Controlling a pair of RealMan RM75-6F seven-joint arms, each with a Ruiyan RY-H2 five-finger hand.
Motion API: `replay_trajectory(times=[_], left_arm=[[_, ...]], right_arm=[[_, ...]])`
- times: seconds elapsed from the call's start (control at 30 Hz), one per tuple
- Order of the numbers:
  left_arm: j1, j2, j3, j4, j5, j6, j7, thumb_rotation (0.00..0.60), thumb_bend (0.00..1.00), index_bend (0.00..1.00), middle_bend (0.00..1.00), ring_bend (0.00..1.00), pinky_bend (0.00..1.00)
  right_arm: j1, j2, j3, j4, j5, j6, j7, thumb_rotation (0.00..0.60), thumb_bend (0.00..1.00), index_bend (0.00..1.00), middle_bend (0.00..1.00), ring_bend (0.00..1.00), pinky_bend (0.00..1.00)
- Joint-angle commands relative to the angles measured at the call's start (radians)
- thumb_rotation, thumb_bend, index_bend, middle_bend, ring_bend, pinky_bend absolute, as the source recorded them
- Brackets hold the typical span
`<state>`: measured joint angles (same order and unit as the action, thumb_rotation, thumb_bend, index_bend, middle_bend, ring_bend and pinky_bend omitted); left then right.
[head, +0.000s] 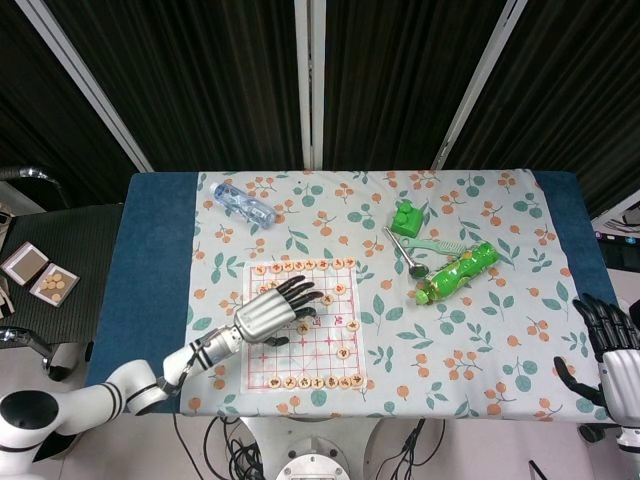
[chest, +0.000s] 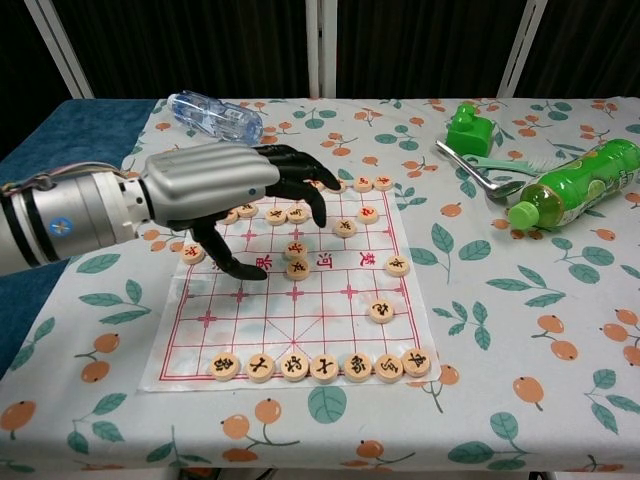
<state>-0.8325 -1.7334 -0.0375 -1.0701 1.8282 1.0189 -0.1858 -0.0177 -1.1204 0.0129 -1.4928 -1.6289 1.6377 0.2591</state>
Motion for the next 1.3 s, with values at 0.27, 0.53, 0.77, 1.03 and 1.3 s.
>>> replay_trajectory(times=[0.27,0.53,0.77,1.03,1.3], left_arm=[[-0.050,-0.069,0.046,0.132,0.002,0.010,-0.009,0.600,0.19,0.36,0.09,0.00,0.01],[-0.070,-0.086,0.068,0.168,-0.005,0.018,-0.001,0.600,0.20,0.38,0.09,0.00,0.01],[-0.086,-0.089,0.078,0.188,-0.011,0.029,0.006,0.600,0.22,0.43,0.09,0.00,0.00],[-0.094,-0.105,0.094,0.221,-0.018,0.037,0.014,0.600,0.22,0.45,0.09,0.00,0.01],[-0.102,-0.118,0.118,0.246,-0.005,0.056,0.023,0.600,0.22,0.46,0.10,0.00,0.01]], right_arm=[[-0.006,0.000,0.004,0.017,0.008,0.007,0.018,0.600,0.26,0.00,0.00,0.00,0.00],[-0.007,-0.002,0.005,0.023,0.013,0.004,0.024,0.600,0.26,0.00,0.00,0.00,0.00],[-0.006,-0.002,0.006,0.025,0.018,-0.003,0.026,0.600,0.26,0.00,0.00,0.00,0.00],[-0.002,-0.004,0.007,0.024,0.017,-0.008,0.030,0.600,0.26,0.00,0.00,0.00,0.00],[-0.001,-0.004,0.010,0.028,0.024,-0.013,0.030,0.600,0.26,0.00,0.00,0.00,0.00]])
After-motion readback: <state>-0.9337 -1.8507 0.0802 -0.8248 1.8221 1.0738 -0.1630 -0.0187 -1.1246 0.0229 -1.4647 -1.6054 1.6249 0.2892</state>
